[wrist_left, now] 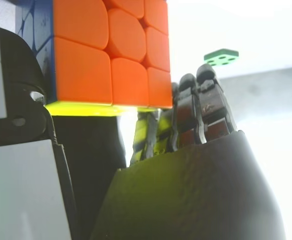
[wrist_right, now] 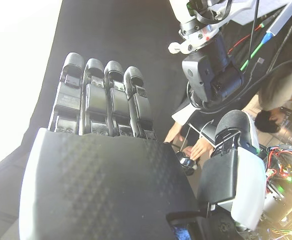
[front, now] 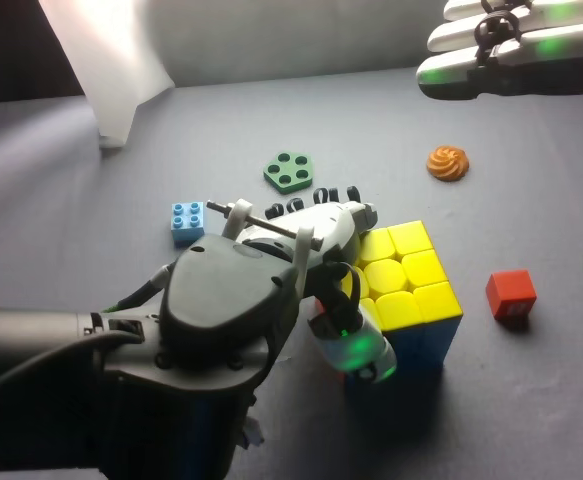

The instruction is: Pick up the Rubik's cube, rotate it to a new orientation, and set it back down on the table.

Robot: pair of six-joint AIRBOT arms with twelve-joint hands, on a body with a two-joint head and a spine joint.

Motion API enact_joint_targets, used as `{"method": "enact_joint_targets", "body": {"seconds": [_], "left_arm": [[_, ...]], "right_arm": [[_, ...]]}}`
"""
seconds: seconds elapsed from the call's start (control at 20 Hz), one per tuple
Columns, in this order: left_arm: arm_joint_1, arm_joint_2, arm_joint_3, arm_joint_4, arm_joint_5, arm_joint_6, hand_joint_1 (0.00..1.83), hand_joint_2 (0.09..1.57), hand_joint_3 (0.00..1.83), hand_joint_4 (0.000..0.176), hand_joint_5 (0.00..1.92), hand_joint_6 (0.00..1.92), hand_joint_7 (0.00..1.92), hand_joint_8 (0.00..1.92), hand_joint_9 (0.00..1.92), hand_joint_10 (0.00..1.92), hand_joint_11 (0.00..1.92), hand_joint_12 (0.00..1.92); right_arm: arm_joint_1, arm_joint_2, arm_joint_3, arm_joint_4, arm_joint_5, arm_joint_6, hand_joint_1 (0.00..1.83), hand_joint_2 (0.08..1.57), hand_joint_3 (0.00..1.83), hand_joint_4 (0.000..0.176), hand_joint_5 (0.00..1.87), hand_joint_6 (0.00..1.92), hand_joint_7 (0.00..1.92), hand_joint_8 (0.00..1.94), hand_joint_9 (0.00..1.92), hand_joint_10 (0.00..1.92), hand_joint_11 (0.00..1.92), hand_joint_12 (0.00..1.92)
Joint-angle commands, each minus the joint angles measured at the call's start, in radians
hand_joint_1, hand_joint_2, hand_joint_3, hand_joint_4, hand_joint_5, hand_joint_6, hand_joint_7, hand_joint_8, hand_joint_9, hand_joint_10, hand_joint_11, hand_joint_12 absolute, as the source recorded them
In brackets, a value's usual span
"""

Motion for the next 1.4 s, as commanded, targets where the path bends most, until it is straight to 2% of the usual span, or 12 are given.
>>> {"method": "enact_joint_targets", "body": {"seconds": [0.0,0.2,0.4,0.7,0.8,0.85,0.95,1.1,1.2,1.25,1.3,1.35], "left_arm": [[0.0,-0.005,0.007,0.055,-0.017,-0.002,1.24,0.91,0.0,0.057,0.16,0.0,0.0,0.0,0.0,0.0,0.0,0.0],[0.014,-0.013,0.017,0.055,-0.008,-0.002,1.23,0.93,0.01,0.068,0.16,0.0,0.0,0.0,0.0,0.0,0.0,0.0],[0.018,-0.023,0.029,0.055,0.001,-0.002,1.22,0.91,0.0,0.05,0.18,0.01,0.03,0.01,0.0,0.0,0.0,0.0],[0.031,-0.028,0.039,0.067,0.002,-0.015,1.25,0.94,0.0,0.073,0.24,0.01,0.07,0.01,0.0,0.0,0.0,0.0],[0.036,-0.028,0.039,0.076,0.004,-0.023,1.24,0.94,0.01,0.056,0.23,0.0,0.08,0.0,0.0,0.0,0.0,0.0],[0.037,-0.028,0.039,0.076,0.004,-0.024,1.21,0.94,0.0,0.073,0.22,0.0,0.04,0.0,0.0,0.0,0.0,0.0],[0.037,-0.028,0.039,0.077,0.004,-0.024,1.23,0.94,0.0,0.062,0.18,0.0,0.03,0.01,0.0,0.0,0.0,0.0],[0.038,-0.028,0.039,0.077,0.006,-0.025,1.21,0.98,0.02,0.077,0.24,0.02,0.07,0.02,0.0,0.0,0.0,0.0],[0.04,-0.028,0.039,0.078,0.006,-0.025,1.15,0.98,0.0,0.112,0.34,0.01,0.13,0.0,0.01,0.0,0.0,0.0],[0.041,-0.028,0.039,0.08,0.006,-0.025,1.17,0.97,0.0,0.079,0.39,0.01,0.22,0.04,0.15,0.0,0.0,0.31],[0.042,-0.028,0.04,0.081,0.006,-0.025,1.2,0.97,0.0,0.006,0.44,0.01,0.32,0.02,0.28,0.02,0.0,0.66],[0.043,-0.028,0.04,0.084,0.006,-0.025,1.23,0.96,0.0,0.0,0.49,0.01,0.45,0.02,0.43,0.05,0.0,1.04]], "right_arm": [[0.02,0.0,-0.003,0.061,0.019,0.002,0.12,0.95,0.0,0.0,0.18,0.0,0.14,0.0,0.07,0.0,0.0,0.25],[0.019,0.0,-0.003,0.061,0.019,0.001,0.13,0.96,0.0,0.0,0.18,0.0,0.14,0.0,0.08,0.0,0.0,0.22],[0.019,0.0,-0.003,0.061,0.019,-0.001,0.14,0.97,0.0,0.0,0.18,0.0,0.15,0.0,0.09,0.0,0.0,0.25],[0.019,0.0,-0.003,0.061,0.019,-0.001,0.14,0.97,0.0,0.0,0.17,0.0,0.13,0.0,0.07,0.0,0.0,0.24],[0.019,0.001,-0.003,0.061,0.019,-0.001,0.11,0.97,0.0,0.0,0.18,0.0,0.14,0.0,0.08,0.0,0.0,0.25],[0.019,0.001,-0.003,0.061,0.019,-0.001,0.1,0.97,0.0,0.0,0.18,0.0,0.14,0.0,0.08,0.0,0.0,0.24],[0.019,0.001,-0.003,0.061,0.019,-0.001,0.12,0.97,0.0,0.0,0.17,0.0,0.14,0.0,0.08,0.0,0.0,0.29],[0.019,0.001,-0.003,0.061,0.019,-0.001,0.15,0.96,0.0,0.0,0.19,0.0,0.15,0.0,0.09,0.0,0.0,0.29],[0.019,0.001,-0.003,0.061,0.019,-0.001,0.12,0.96,0.0,0.0,0.2,0.0,0.16,0.0,0.11,0.0,0.0,0.35],[0.019,0.001,-0.003,0.061,0.019,-0.001,0.11,0.96,0.0,0.0,0.21,0.01,0.17,0.0,0.11,0.01,0.0,0.36],[0.019,0.001,-0.003,0.061,0.019,-0.001,0.13,0.97,0.0,0.0,0.18,0.0,0.14,0.0,0.08,0.0,0.0,0.26],[0.019,0.001,-0.003,0.061,0.019,-0.001,0.15,0.97,0.0,0.0,0.19,0.01,0.15,0.01,0.09,0.01,0.0,0.27]]}}
